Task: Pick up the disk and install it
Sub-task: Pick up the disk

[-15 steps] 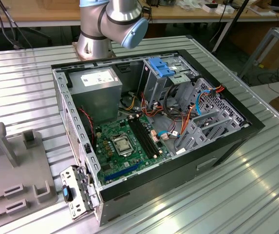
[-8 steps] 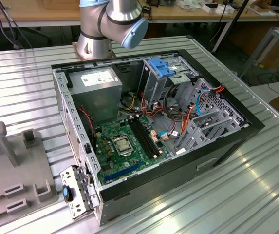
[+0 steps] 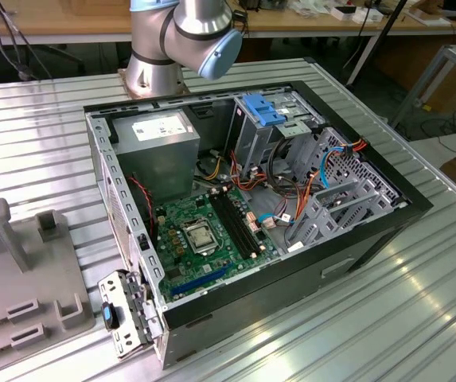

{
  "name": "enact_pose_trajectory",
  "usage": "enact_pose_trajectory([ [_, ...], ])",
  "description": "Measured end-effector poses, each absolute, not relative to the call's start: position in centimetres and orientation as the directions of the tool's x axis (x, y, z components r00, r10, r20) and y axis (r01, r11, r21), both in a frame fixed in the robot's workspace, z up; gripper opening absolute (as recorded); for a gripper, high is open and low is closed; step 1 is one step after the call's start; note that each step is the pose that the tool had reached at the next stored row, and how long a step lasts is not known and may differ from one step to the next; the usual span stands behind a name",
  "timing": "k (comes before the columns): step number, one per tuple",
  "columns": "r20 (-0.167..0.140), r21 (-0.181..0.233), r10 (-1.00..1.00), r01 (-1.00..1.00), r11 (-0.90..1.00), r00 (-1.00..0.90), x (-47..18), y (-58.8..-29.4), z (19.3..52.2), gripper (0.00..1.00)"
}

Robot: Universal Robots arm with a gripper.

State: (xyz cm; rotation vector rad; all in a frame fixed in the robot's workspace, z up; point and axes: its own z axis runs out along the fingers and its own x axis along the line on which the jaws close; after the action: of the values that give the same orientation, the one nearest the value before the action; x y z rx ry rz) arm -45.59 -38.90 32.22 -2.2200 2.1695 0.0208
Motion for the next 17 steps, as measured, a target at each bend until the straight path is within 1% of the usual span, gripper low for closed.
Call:
enact_pose_trajectory([
  [11,-0.033,-0.017,-0.999,-1.0,-0.023,0.023,-45.6,-38.9,35.7,0.37],
  [17,-0.031,-0.018,-0.999,-1.0,-0.023,0.023,-45.6,-38.9,36.2,0.37],
])
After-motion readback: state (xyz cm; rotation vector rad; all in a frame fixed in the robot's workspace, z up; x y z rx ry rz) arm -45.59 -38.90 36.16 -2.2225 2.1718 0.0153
